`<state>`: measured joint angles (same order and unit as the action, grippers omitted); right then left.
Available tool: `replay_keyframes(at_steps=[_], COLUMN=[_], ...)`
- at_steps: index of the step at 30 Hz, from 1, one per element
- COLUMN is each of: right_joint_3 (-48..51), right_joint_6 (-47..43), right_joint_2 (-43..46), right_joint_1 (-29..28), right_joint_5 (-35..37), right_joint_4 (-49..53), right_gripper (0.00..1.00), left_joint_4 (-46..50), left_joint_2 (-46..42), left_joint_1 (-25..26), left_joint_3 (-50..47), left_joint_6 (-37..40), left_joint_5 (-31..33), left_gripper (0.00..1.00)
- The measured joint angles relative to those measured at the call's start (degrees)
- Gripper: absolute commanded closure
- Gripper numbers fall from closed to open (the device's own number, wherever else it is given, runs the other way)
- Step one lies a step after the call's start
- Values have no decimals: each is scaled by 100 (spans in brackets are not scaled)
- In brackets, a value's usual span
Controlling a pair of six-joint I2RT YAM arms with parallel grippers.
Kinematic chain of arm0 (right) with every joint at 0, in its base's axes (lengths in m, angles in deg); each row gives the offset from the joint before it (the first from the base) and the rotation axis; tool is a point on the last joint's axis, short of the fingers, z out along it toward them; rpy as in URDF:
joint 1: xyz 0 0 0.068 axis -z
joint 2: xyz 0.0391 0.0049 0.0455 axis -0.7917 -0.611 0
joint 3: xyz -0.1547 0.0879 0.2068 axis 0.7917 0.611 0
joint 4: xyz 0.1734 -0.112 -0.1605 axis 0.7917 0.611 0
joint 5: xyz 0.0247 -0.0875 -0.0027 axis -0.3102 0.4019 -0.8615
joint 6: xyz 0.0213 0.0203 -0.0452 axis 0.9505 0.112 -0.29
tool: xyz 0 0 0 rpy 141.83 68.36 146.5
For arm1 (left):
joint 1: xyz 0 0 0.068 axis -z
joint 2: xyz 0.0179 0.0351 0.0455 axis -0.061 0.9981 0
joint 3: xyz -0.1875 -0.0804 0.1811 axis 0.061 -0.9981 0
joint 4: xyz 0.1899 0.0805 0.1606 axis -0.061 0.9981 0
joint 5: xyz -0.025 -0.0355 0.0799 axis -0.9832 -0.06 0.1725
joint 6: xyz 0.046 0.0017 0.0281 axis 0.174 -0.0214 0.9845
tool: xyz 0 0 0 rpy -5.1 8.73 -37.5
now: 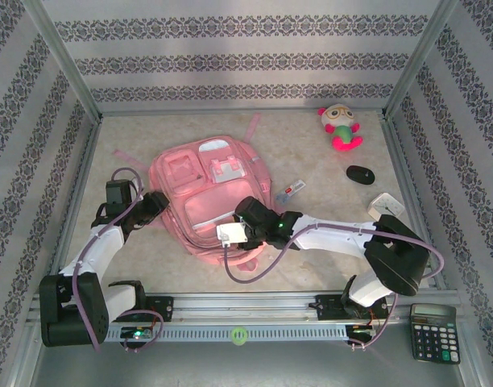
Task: Pack the student bag
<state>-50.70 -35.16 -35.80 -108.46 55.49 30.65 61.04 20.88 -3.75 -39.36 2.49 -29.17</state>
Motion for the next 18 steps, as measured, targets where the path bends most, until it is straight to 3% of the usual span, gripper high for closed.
replay_keyframes(at_steps=[8, 12, 16, 18], right_joint_3=[76, 81, 81, 79], right_joint_6=[142, 225, 315, 459], right_joint_2=[240, 424, 756, 925], right_joint_1=[192, 201, 186, 76], right_joint_5=[-149, -168, -166, -101], right_joint_4=[7, 44, 136, 160], right_gripper=[47, 47, 32, 29], left_joint_4=[0, -39, -63, -81], left_joint_2=[-313, -345, -352, -389], left_joint_1=[0, 0, 0, 0], left_joint_3=[-28, -92, -92, -105], left_joint_6=[39, 17, 17, 15], left_joint_5=[151, 170, 168, 142], left_gripper=[100, 100, 100, 100])
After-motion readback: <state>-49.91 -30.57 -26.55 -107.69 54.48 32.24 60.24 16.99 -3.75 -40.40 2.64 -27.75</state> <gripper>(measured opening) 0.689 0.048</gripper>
